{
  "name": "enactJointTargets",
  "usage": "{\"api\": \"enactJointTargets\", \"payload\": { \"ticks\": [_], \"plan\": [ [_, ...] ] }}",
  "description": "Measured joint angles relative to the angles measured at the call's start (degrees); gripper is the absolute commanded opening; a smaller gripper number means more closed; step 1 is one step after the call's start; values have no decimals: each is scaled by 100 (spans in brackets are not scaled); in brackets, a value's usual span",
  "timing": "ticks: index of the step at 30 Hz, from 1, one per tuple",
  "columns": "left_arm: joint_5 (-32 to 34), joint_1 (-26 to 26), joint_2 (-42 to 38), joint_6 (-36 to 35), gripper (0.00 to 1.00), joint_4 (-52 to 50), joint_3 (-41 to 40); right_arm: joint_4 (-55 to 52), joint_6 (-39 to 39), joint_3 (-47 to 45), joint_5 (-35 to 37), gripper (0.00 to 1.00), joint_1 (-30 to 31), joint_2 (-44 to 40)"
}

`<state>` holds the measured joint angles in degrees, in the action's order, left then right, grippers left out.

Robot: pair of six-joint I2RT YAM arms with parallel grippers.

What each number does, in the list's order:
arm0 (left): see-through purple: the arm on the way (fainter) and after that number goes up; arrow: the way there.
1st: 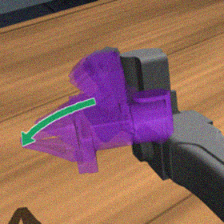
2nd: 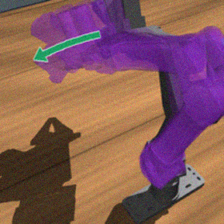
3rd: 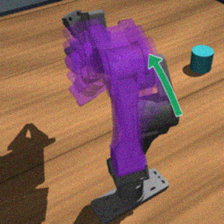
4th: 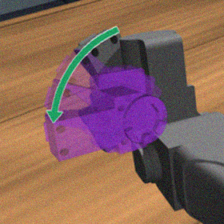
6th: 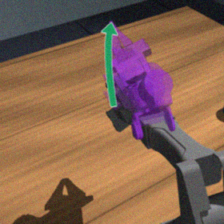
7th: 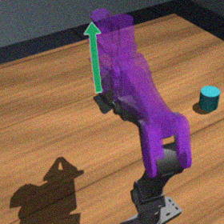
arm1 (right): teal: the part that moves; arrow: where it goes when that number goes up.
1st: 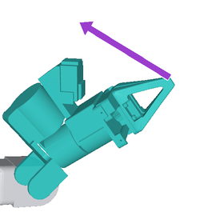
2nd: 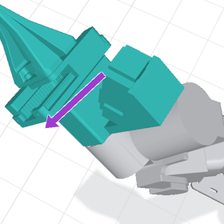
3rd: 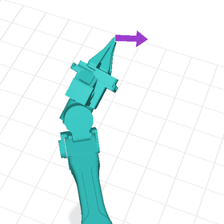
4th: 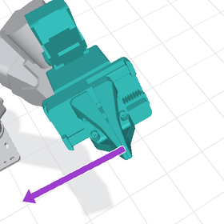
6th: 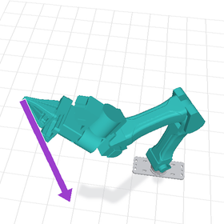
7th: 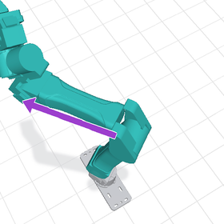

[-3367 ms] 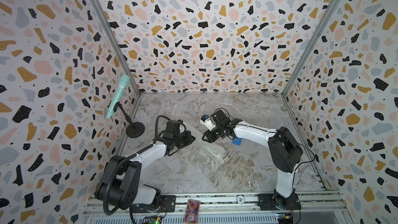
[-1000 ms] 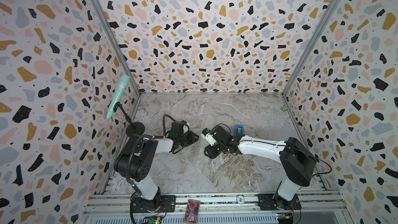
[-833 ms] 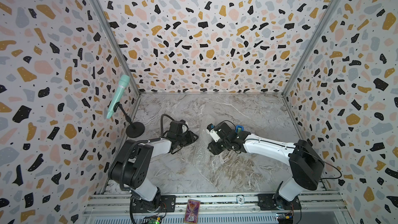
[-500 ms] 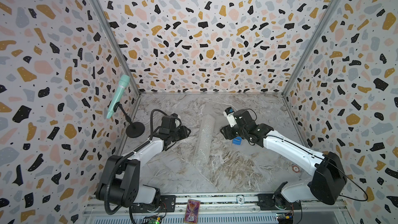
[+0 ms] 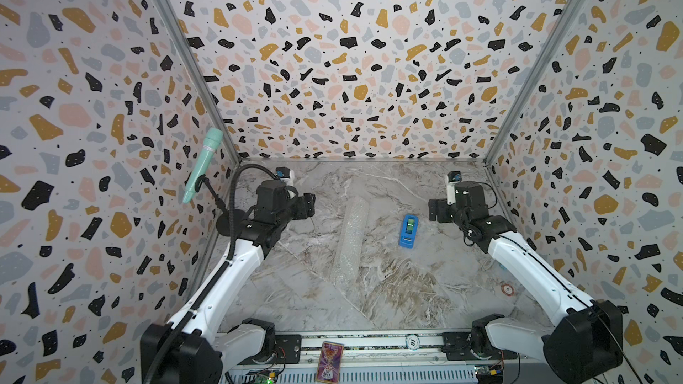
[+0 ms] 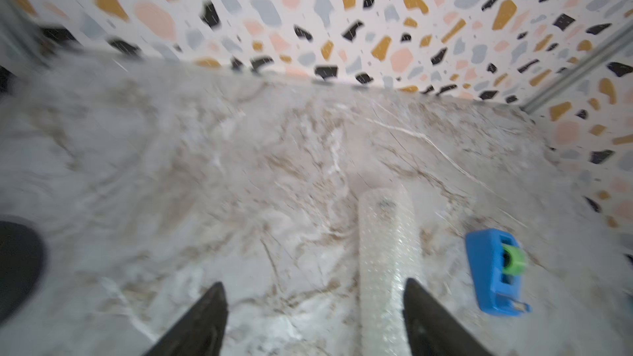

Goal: Wrap wine bottles in bubble wrap
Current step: Reset both arms

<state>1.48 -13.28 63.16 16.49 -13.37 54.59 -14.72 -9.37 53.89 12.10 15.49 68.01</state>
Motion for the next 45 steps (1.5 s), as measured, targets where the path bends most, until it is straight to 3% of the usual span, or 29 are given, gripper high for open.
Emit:
{"api": "enactJointTargets", "payload": {
  "ticks": [7,11,15,22,29,45],
  "plan": [
    [1862,48,-898,-741,99,964,-415,1283,136,-826,767,99,-817,-31],
    [2636,101,-828,-1019,99,1685,-1119,2509,181,-1674,769,99,-984,63],
    [2964,140,-466,-1169,100,2389,-1958,3770,210,-2570,505,100,-1080,129],
    [3206,229,-2,-1075,100,3628,-3182,5974,177,-3663,203,99,-1276,398],
    [3200,358,540,-1143,99,5156,-3707,7368,466,-3775,-282,99,-1329,809],
    [2721,525,1725,-1290,99,7681,-4623,8708,603,-3672,-994,99,-1449,1958]
  ]
}}
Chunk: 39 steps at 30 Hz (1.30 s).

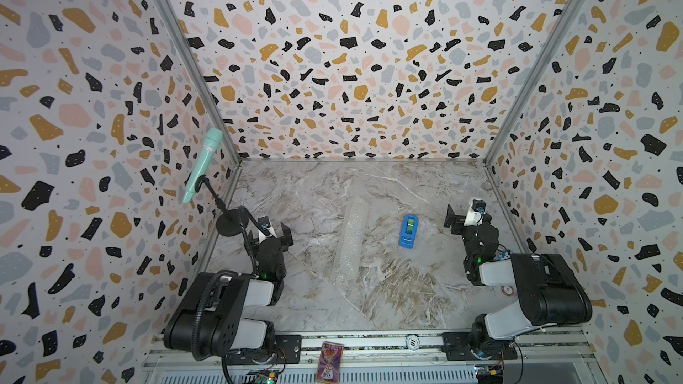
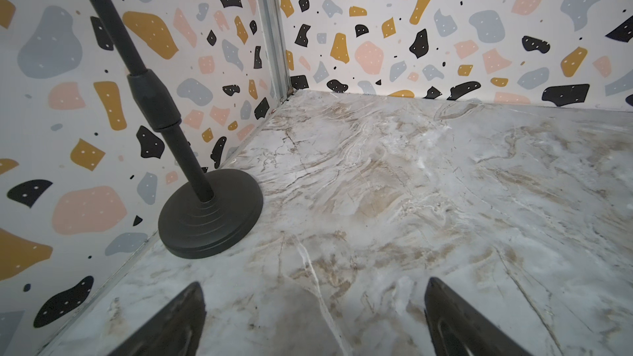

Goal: Wrap wine bottles in bubble wrap
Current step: Reset both arms

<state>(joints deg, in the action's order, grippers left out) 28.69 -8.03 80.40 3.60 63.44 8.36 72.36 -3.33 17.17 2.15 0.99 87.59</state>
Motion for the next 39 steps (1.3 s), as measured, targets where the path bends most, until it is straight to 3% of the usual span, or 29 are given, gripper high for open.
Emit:
{"api": "enactJointTargets", "payload": {
  "ticks": [5,11,14,22,39],
  "plan": [
    [-48,4,-4,0,99,208,4,-190,28,2,-221,99,9,-254],
    [-79,11,-4,0,100,264,4,-1856,164,549,-146,99,111,-1338],
    [-81,11,-4,0,99,264,4,-1692,175,166,-87,99,116,-1504],
    [-90,11,-4,0,100,267,4,-627,162,-785,-46,99,129,-146],
    [-98,11,-4,0,100,267,4,-330,304,-562,103,99,306,-142]
  ]
}}
